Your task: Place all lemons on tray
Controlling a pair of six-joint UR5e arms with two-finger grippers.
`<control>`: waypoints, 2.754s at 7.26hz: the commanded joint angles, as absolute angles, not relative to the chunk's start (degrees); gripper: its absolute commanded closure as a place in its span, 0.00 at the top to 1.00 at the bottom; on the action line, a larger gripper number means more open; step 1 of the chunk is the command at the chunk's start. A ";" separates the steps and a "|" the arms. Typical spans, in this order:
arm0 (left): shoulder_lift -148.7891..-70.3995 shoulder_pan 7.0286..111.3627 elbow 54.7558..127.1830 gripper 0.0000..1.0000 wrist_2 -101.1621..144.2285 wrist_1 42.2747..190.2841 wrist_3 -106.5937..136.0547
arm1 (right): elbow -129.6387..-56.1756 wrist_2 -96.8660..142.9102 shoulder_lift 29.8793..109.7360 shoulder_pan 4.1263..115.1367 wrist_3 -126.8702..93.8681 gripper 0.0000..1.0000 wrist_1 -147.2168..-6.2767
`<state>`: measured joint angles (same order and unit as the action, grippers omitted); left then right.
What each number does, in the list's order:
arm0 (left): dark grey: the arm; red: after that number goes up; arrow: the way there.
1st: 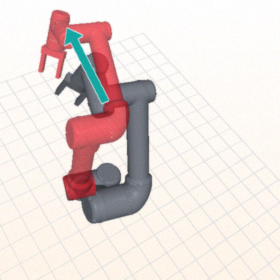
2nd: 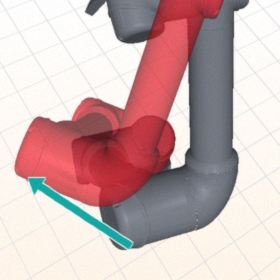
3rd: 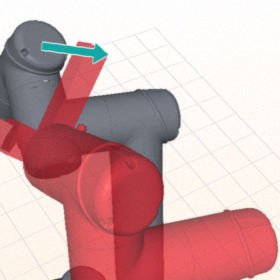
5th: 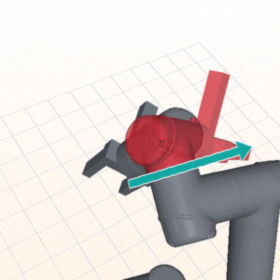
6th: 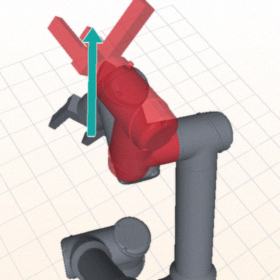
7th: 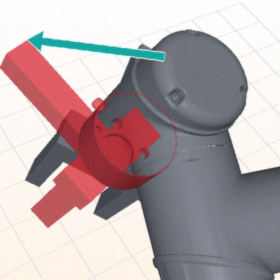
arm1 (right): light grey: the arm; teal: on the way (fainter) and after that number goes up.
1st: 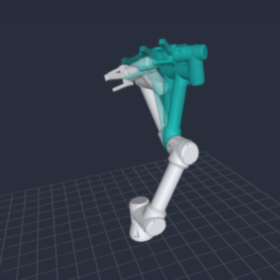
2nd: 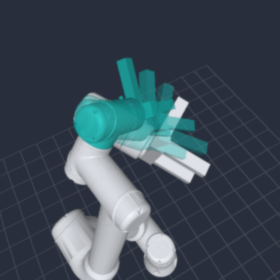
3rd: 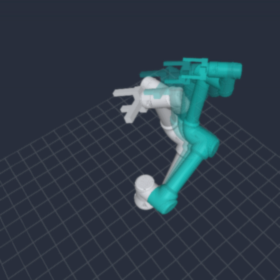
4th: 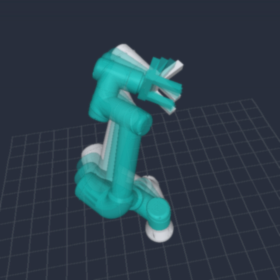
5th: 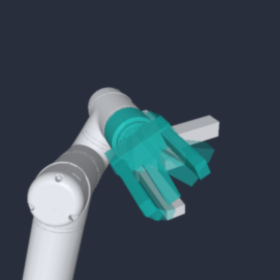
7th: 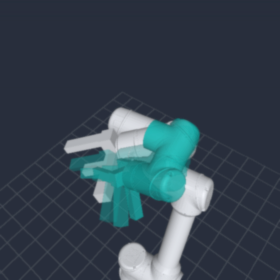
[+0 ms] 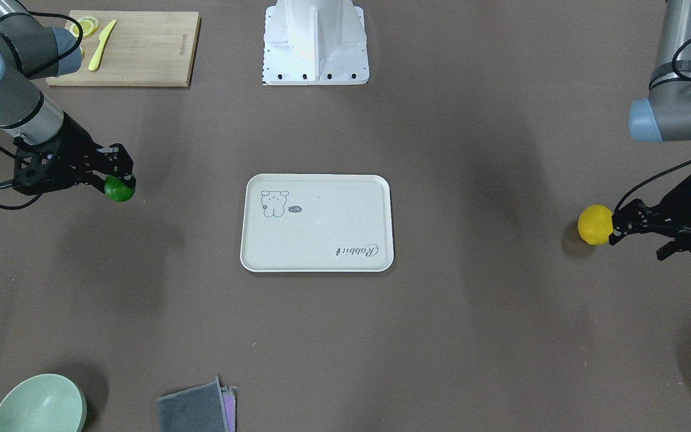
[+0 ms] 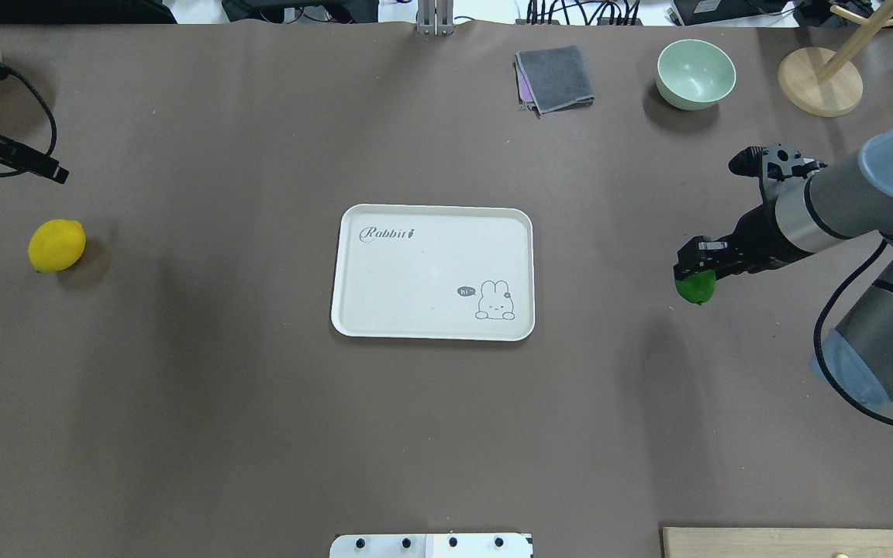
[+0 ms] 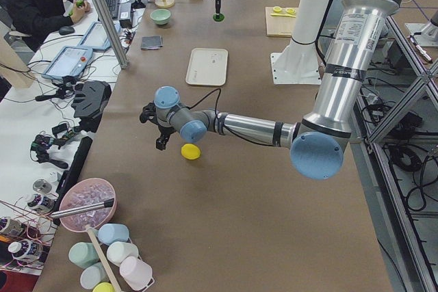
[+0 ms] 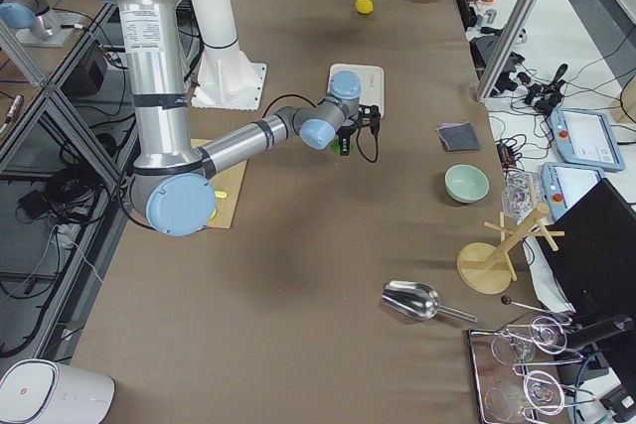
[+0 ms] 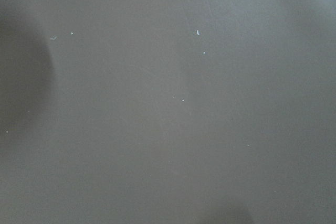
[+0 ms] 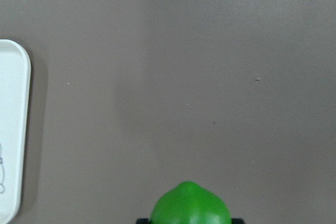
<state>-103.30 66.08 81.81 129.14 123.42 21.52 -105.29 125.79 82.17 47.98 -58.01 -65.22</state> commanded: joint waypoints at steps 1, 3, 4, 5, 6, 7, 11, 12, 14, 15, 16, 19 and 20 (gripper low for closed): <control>-102.05 64.08 81.74 0.97 129.02 125.68 21.45 | -105.64 125.77 76.40 47.55 -60.64 0.00 -70.03; -100.56 62.15 81.65 0.97 128.85 126.56 21.45 | -105.56 125.51 74.89 46.76 -62.75 0.00 -70.05; -99.94 61.53 81.65 0.97 128.85 126.56 21.45 | -105.56 125.33 74.62 46.41 -63.54 0.00 -70.05; -99.41 60.57 81.56 0.97 127.28 127.61 21.45 | -105.47 125.25 73.84 46.32 -63.54 0.00 -70.05; -98.10 59.16 81.04 0.97 125.96 129.44 21.45 | -105.38 124.90 73.57 45.97 -63.98 0.00 -70.05; -98.00 58.89 80.08 0.97 125.95 130.25 21.45 | -105.47 124.72 73.30 45.97 -64.07 0.00 -70.05; -94.92 58.80 82.09 0.00 130.68 130.34 22.59 | -105.91 124.54 72.86 46.14 -64.07 0.00 -70.05; -94.92 58.89 84.70 0.00 132.35 129.91 23.72 | -106.17 124.45 72.25 46.06 -64.42 0.00 -70.05; -97.98 58.89 88.57 0.00 137.63 129.90 37.12 | -106.09 124.02 70.85 44.66 -66.97 0.00 -69.96; -101.91 58.80 88.85 0.00 137.46 129.64 43.27 | -105.56 122.97 69.80 43.69 -67.06 0.00 -70.05; -105.96 58.54 88.51 0.00 137.11 129.29 50.46 | -105.03 121.48 69.18 42.90 -66.97 0.00 -70.14; -114.58 51.98 88.06 0.00 130.65 129.20 67.60 | -98.46 119.19 63.30 41.23 -68.19 0.00 -70.05; -117.31 48.38 87.72 0.00 127.47 129.20 70.81 | -96.78 117.87 62.15 40.00 -68.20 0.00 -69.87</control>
<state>-113.80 52.44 87.94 131.39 129.20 65.17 -99.22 119.33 64.05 41.32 -67.88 -70.04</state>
